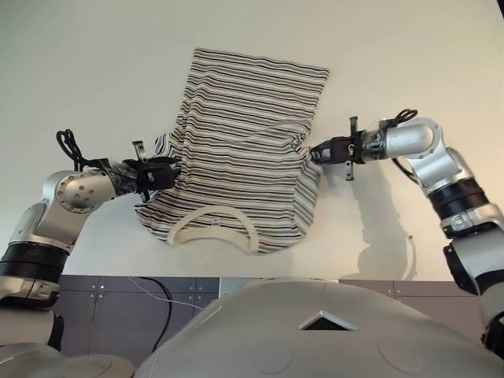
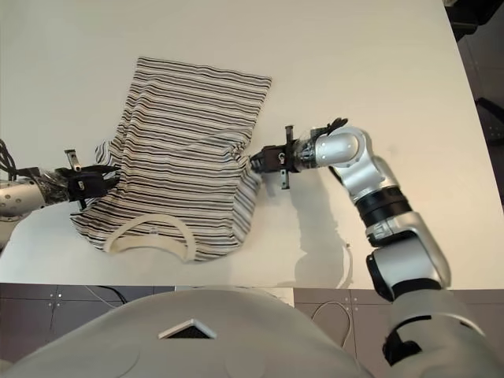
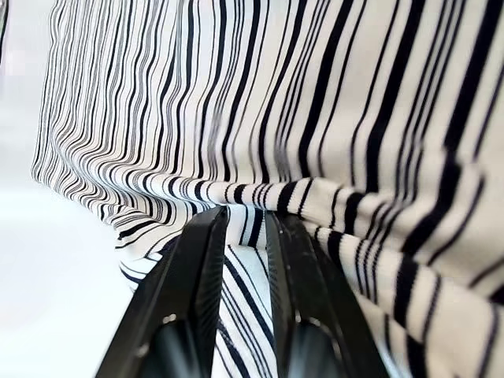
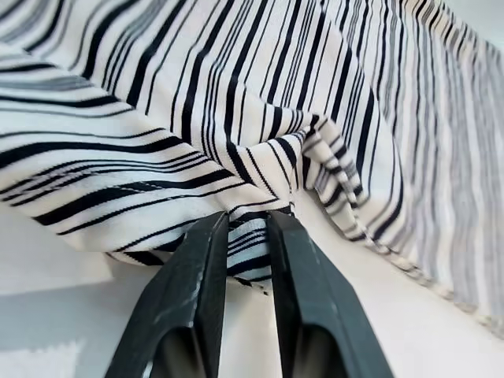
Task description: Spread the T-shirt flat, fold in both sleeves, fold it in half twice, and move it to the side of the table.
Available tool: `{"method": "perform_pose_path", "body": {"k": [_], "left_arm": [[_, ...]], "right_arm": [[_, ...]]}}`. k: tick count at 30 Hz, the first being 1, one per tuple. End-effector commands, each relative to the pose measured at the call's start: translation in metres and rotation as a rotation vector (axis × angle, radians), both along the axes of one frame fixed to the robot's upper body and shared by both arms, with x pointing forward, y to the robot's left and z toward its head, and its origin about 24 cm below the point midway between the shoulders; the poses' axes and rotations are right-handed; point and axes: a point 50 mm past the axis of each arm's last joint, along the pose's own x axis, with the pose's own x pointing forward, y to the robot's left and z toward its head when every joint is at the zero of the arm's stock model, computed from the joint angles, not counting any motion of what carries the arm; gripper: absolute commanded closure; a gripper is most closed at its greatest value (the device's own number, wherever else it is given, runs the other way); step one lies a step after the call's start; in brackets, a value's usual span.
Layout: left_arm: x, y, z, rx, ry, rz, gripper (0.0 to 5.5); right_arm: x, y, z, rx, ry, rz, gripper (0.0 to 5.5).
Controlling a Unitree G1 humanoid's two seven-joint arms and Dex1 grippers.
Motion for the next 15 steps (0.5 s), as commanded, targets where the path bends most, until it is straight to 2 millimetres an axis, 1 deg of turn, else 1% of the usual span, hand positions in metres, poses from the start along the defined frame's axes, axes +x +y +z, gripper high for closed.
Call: {"method": "perform_pose_path", "body": {"k": [1, 2, 5, 7, 8, 9, 10, 11, 13, 14, 15], "left_arm": [[-0.007, -0.011, -0.014, -0.009, 0.061, 0.004, 4.61], [-0.011, -0.013, -0.018, -0.005, 0.072, -0.005, 4.61], [-0.023, -0.012, -0.029, 0.039, 0.105, -0.027, 4.61], [-0.031, -0.008, -0.036, 0.072, 0.130, -0.037, 4.61], [-0.034, -0.003, -0.040, 0.101, 0.142, -0.039, 4.61], [-0.038, 0.002, -0.043, 0.131, 0.149, -0.043, 4.61], [-0.040, 0.008, -0.044, 0.155, 0.152, -0.039, 4.61], [-0.042, 0.012, -0.045, 0.165, 0.153, -0.033, 4.61], [-0.040, 0.012, -0.040, 0.129, 0.135, -0.015, 4.61], [-0.036, 0.007, -0.033, 0.074, 0.115, -0.009, 4.57], [-0.030, -0.002, -0.023, -0.008, 0.084, -0.001, 4.57]], "right_arm": [[0.017, -0.053, 0.011, -0.292, -0.083, -0.023, 4.62], [0.024, -0.053, 0.021, -0.294, -0.124, -0.022, 4.62], [0.035, -0.050, 0.037, -0.239, -0.173, -0.037, 4.62], [0.042, -0.043, 0.050, -0.058, -0.155, -0.118, 4.62], [0.044, -0.043, 0.059, 0.068, -0.133, -0.186, 4.62], [0.044, -0.045, 0.065, 0.168, -0.102, -0.239, 4.62], [0.039, -0.052, 0.067, 0.241, -0.066, -0.287, 4.62], [0.030, -0.061, 0.066, 0.287, -0.025, -0.326, 4.62], [-0.001, -0.082, 0.050, 0.283, 0.036, -0.391, 4.62], [-0.025, -0.090, 0.038, 0.262, 0.073, -0.409, 4.39], [-0.052, -0.091, 0.030, 0.259, 0.117, -0.414, 4.24]]}}
